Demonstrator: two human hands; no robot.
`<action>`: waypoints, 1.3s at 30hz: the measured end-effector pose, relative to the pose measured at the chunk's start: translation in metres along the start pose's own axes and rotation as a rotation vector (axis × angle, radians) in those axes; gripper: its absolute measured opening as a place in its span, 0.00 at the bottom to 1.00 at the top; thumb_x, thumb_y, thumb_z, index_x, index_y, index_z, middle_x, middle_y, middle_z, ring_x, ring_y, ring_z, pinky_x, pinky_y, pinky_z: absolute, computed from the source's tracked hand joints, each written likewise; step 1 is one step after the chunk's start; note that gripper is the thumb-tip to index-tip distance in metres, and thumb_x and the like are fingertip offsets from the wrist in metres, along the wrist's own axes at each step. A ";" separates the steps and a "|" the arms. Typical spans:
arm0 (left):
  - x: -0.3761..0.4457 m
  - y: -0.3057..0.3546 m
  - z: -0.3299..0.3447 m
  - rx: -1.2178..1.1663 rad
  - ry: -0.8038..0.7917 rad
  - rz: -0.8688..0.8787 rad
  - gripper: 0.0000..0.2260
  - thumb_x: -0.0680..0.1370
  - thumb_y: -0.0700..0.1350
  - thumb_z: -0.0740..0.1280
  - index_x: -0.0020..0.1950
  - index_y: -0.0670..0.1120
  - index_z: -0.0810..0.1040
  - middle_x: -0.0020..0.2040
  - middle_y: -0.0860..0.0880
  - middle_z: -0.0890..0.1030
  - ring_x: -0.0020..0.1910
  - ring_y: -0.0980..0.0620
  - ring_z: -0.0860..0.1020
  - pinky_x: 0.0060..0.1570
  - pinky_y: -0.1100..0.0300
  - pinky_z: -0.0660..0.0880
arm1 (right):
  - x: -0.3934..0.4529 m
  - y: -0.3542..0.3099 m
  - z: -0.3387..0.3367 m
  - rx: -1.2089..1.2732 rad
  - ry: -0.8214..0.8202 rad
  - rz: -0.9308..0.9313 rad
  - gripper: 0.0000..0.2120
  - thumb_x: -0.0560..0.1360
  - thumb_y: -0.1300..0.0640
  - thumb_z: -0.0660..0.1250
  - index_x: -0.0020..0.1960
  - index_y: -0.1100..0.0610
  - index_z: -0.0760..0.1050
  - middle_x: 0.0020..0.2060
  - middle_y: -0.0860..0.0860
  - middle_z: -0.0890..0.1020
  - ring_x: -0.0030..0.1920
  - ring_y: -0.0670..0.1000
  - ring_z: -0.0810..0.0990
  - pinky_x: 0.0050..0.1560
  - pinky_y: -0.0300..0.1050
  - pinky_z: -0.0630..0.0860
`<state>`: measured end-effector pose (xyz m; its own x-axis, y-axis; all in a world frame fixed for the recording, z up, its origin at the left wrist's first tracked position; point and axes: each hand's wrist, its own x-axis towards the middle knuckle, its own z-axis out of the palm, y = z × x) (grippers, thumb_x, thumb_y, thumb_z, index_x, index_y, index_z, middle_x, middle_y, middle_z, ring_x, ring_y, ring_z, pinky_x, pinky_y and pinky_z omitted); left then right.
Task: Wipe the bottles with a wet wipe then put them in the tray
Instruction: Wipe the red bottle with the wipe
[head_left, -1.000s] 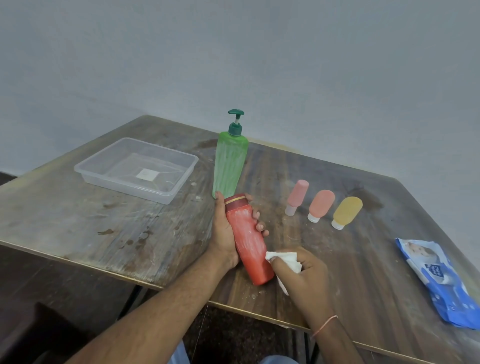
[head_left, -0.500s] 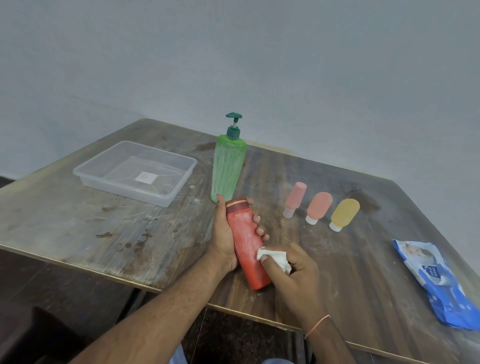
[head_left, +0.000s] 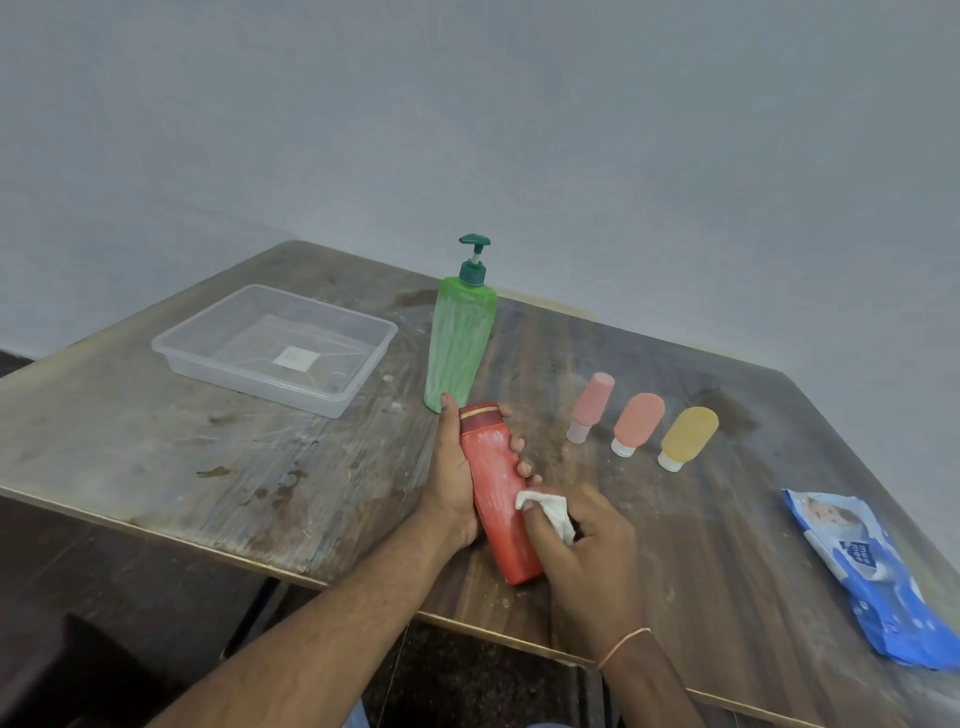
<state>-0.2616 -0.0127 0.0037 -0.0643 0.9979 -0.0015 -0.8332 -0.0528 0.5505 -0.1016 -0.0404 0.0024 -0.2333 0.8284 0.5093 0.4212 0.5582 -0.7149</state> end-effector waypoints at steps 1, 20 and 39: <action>0.000 0.000 0.000 -0.005 0.000 0.000 0.34 0.79 0.76 0.56 0.54 0.46 0.80 0.39 0.43 0.76 0.32 0.45 0.76 0.42 0.50 0.77 | 0.001 -0.001 0.000 -0.005 -0.023 -0.034 0.13 0.76 0.62 0.77 0.51 0.44 0.88 0.41 0.42 0.82 0.44 0.48 0.82 0.42 0.37 0.75; -0.001 0.001 0.000 0.027 -0.005 0.007 0.31 0.80 0.73 0.55 0.51 0.48 0.81 0.40 0.44 0.77 0.32 0.46 0.78 0.40 0.52 0.78 | 0.006 -0.010 -0.015 -0.260 -0.251 -0.299 0.08 0.77 0.49 0.71 0.54 0.42 0.86 0.48 0.38 0.81 0.48 0.40 0.81 0.46 0.35 0.76; -0.002 -0.004 0.002 0.119 -0.013 -0.029 0.36 0.83 0.71 0.45 0.40 0.54 0.86 0.36 0.48 0.81 0.33 0.50 0.78 0.41 0.53 0.74 | 0.001 -0.024 -0.005 -0.603 -0.148 -0.603 0.07 0.79 0.50 0.70 0.53 0.46 0.86 0.44 0.45 0.82 0.37 0.51 0.81 0.31 0.45 0.77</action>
<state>-0.2572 -0.0144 0.0033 -0.0338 0.9994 -0.0087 -0.7633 -0.0202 0.6457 -0.1080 -0.0531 0.0225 -0.6604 0.4198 0.6225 0.5719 0.8185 0.0547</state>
